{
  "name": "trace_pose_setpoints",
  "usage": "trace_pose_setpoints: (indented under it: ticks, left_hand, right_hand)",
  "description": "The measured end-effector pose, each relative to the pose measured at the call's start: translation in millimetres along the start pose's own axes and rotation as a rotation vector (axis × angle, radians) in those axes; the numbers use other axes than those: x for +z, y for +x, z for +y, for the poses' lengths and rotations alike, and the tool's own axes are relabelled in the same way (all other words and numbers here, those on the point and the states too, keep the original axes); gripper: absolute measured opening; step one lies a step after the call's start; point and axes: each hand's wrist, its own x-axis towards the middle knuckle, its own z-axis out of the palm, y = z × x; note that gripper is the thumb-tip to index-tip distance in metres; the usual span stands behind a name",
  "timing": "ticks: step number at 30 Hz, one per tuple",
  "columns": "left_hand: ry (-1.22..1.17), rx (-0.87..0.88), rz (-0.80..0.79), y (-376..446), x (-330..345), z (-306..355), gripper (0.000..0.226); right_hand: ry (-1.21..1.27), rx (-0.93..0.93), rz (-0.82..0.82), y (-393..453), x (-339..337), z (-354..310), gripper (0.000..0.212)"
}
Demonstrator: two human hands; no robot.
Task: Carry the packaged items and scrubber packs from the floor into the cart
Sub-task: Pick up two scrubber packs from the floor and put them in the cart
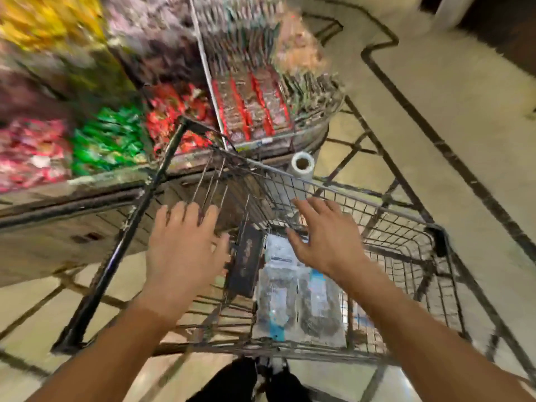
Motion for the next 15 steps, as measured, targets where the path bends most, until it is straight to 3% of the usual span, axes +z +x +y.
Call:
trace_pose_setpoints:
  ticks: [7, 15]
  left_hand:
    - [-0.004, -0.395, 0.151, -75, -70, -103, 0.058]
    - [-0.017, -0.775, 0.265, -207, -88, -208, 0.064]
  right_hand:
    - [-0.044, -0.345, 0.168, 22, -90, -100, 0.060]
    - [-0.077, -0.718, 0.237, 10, -105, -280, 0.059]
